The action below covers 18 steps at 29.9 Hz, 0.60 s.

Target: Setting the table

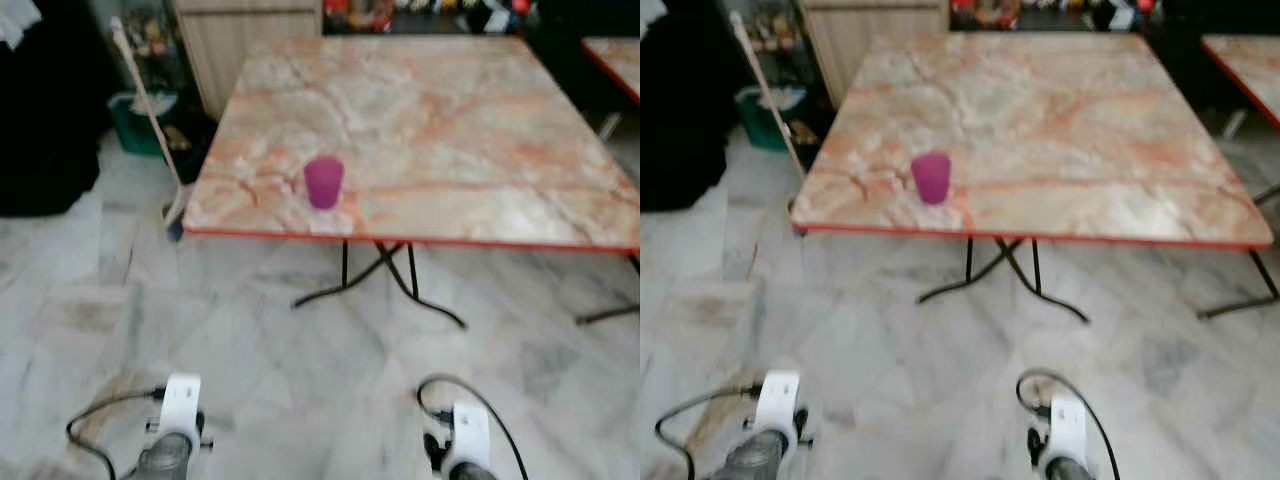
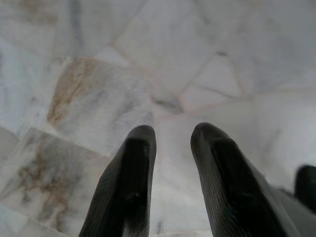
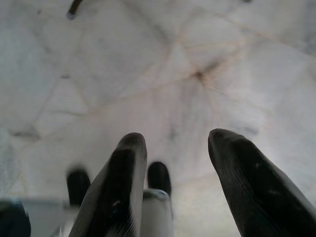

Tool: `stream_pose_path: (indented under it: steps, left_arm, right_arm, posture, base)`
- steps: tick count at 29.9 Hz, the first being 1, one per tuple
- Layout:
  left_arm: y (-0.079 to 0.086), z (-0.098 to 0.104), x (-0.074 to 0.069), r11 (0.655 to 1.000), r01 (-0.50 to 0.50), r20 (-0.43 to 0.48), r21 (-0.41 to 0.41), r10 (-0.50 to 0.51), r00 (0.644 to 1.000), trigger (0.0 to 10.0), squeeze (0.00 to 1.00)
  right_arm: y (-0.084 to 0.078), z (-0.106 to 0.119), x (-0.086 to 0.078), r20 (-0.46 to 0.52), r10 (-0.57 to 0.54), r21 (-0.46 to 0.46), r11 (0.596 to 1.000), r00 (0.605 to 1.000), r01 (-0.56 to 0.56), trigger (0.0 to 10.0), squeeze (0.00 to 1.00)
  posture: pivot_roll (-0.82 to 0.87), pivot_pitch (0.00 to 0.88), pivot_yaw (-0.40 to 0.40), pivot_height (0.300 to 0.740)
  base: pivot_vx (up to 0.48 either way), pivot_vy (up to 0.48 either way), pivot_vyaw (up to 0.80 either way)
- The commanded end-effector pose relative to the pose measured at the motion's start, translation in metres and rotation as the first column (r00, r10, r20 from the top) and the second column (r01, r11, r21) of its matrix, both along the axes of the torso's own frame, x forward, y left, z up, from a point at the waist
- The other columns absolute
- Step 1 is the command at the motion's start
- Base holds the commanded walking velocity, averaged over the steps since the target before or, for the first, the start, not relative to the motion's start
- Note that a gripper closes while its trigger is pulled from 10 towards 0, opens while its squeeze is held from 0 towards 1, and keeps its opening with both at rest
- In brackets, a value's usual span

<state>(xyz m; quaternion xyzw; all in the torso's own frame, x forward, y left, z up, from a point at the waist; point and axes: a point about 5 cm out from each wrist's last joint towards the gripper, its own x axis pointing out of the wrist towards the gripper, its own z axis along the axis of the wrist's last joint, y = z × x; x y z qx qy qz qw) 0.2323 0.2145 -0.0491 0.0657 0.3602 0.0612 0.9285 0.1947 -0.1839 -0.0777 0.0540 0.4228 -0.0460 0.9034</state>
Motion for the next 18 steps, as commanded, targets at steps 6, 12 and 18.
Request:
stream_pose_path:
  steps: [6, 12, 18]
  left_arm:
    - [0.0085, -0.0054, -0.0106, 0.999, -0.032, -0.036, 0.004, 0.032, 0.999, 10.0, 0.0]
    - [0.0063, -0.006, -0.0108, 0.999, -0.029, -0.033, -0.014, 0.028, 0.999, 10.0, 0.0]
    - [0.0005, -0.0041, -0.0074, 0.998, -0.016, 0.004, -0.058, 0.016, 1.0, 10.0, 0.0]
  right_arm:
    - [0.0072, -0.0021, -0.0019, -0.018, 0.006, 0.015, 1.0, 1.0, -0.006, 10.0, 0.0]
    - [0.0083, -0.0026, -0.0025, -0.021, 0.013, 0.015, 1.0, 1.0, -0.012, 10.0, 0.0]
    - [0.0086, -0.0038, -0.0049, -0.027, 0.012, 0.016, 1.0, 1.0, -0.012, 10.0, 0.0]
  posture:
    - [0.07, 0.15, 0.012, 0.74]
    - [0.06, 0.146, 0.008, 0.74]
    - [0.07, 0.144, 0.0, 0.74]
  base:
    - [0.447, 0.0, 0.0]
    - [0.438, 0.0, 0.0]
    - [0.054, 0.0, 0.0]
